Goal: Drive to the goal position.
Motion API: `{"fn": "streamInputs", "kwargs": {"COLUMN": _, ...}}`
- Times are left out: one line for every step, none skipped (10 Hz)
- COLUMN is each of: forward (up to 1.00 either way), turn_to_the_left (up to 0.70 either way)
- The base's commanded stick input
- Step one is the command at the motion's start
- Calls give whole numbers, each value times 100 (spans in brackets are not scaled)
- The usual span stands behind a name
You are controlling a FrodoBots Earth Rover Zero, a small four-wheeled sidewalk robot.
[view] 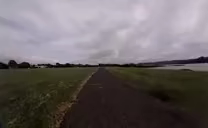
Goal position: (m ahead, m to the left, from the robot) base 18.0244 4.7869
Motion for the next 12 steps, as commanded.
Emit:
{"fn": "streamInputs", "kwargs": {"forward": 0, "turn_to_the_left": 0}}
{"fn": "streamInputs", "kwargs": {"forward": 0, "turn_to_the_left": 0}}
{"fn": "streamInputs", "kwargs": {"forward": 0, "turn_to_the_left": 0}}
{"fn": "streamInputs", "kwargs": {"forward": 0, "turn_to_the_left": 0}}
{"fn": "streamInputs", "kwargs": {"forward": 0, "turn_to_the_left": 0}}
{"fn": "streamInputs", "kwargs": {"forward": 0, "turn_to_the_left": 0}}
{"fn": "streamInputs", "kwargs": {"forward": 17, "turn_to_the_left": 0}}
{"fn": "streamInputs", "kwargs": {"forward": 37, "turn_to_the_left": 0}}
{"fn": "streamInputs", "kwargs": {"forward": 45, "turn_to_the_left": 0}}
{"fn": "streamInputs", "kwargs": {"forward": 45, "turn_to_the_left": 0}}
{"fn": "streamInputs", "kwargs": {"forward": 45, "turn_to_the_left": 0}}
{"fn": "streamInputs", "kwargs": {"forward": 45, "turn_to_the_left": 0}}
